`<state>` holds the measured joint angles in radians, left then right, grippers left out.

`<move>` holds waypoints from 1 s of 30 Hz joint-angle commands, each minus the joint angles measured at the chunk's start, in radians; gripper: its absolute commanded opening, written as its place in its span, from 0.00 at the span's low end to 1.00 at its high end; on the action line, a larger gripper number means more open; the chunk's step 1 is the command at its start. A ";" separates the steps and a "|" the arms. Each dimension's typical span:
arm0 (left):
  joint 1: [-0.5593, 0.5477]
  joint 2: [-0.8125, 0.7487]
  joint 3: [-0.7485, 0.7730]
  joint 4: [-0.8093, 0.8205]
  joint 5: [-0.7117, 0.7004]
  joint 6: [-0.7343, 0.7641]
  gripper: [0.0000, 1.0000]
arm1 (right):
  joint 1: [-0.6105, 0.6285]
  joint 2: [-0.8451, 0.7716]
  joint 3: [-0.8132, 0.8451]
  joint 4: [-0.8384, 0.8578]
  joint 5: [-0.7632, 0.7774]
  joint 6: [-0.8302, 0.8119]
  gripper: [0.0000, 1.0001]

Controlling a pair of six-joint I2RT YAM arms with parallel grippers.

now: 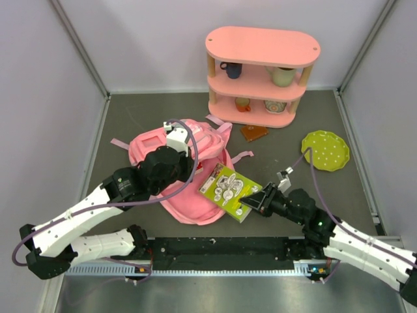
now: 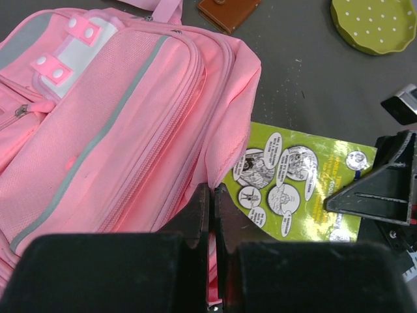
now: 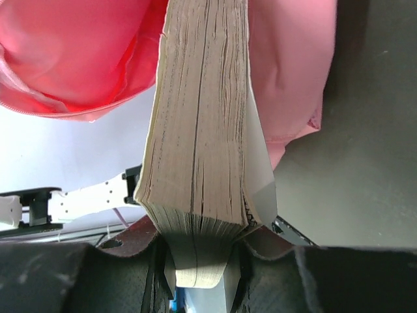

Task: Pack the student bag
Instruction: Place the book in the student bag.

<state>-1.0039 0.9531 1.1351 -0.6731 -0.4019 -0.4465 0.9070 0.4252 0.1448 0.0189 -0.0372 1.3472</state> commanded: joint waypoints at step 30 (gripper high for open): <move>-0.002 -0.083 0.037 0.204 0.069 -0.029 0.00 | 0.038 1.003 0.461 0.828 0.120 0.044 0.00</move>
<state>-1.0027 0.9154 1.1351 -0.6437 -0.3595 -0.4511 0.9176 1.3567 0.4862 0.6655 -0.0406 1.3880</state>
